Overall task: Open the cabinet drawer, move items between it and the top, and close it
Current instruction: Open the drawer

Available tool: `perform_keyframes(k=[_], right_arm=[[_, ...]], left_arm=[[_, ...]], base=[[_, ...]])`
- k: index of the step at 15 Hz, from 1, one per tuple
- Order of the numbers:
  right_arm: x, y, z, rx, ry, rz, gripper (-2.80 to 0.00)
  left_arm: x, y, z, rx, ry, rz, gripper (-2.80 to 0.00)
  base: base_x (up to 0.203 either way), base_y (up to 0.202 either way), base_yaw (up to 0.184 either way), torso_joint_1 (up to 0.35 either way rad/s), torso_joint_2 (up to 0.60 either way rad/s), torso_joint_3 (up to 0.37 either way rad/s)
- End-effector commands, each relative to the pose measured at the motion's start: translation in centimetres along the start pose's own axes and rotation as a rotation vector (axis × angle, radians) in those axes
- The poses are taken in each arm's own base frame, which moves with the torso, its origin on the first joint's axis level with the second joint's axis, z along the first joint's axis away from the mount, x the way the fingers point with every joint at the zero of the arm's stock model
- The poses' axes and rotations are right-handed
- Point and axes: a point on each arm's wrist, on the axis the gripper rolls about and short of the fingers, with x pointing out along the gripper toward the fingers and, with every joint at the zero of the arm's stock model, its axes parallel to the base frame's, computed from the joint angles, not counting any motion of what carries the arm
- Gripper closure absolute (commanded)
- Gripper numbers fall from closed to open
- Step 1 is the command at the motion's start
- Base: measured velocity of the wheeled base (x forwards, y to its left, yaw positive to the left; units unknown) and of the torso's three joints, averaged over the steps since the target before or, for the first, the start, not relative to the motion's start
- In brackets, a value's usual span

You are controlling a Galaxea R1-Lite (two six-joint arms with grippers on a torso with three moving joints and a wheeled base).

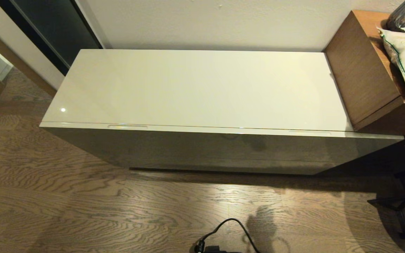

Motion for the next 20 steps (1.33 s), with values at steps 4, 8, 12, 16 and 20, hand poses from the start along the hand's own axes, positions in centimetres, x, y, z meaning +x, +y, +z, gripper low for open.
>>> perform_keyframes(k=[4,8,12,16,20], right_arm=[[13.1,-0.3,-2.5,0.011,0.153,-0.089,0.00],[15.2,-0.3,-3.1,0.055,0.153,-0.094,0.00],[15.8,0.3,-2.8,0.058,0.147,-0.079,0.00],[16.9,0.6,-3.1,0.074,0.160,-0.078,0.00],[18.0,1.2,-3.3,0.097,0.141,-0.052,0.00]], left_arm=[[0.0,0.0,0.0,0.000,0.002,0.000,0.00],[0.0,0.0,0.0,0.000,0.002,0.000,0.00],[0.0,0.0,0.0,0.000,0.002,0.000,0.00],[0.0,0.0,0.0,0.000,0.002,0.001,0.00],[0.0,0.0,0.0,0.000,0.002,0.000,0.00]], base=[[0.000,0.000,0.000,0.000,0.00,0.000],[0.000,0.000,0.000,0.000,0.00,0.000],[0.000,0.000,0.000,0.000,0.00,0.000],[0.000,0.000,0.000,0.000,0.00,0.000],[0.000,0.000,0.000,0.000,0.00,0.000]])
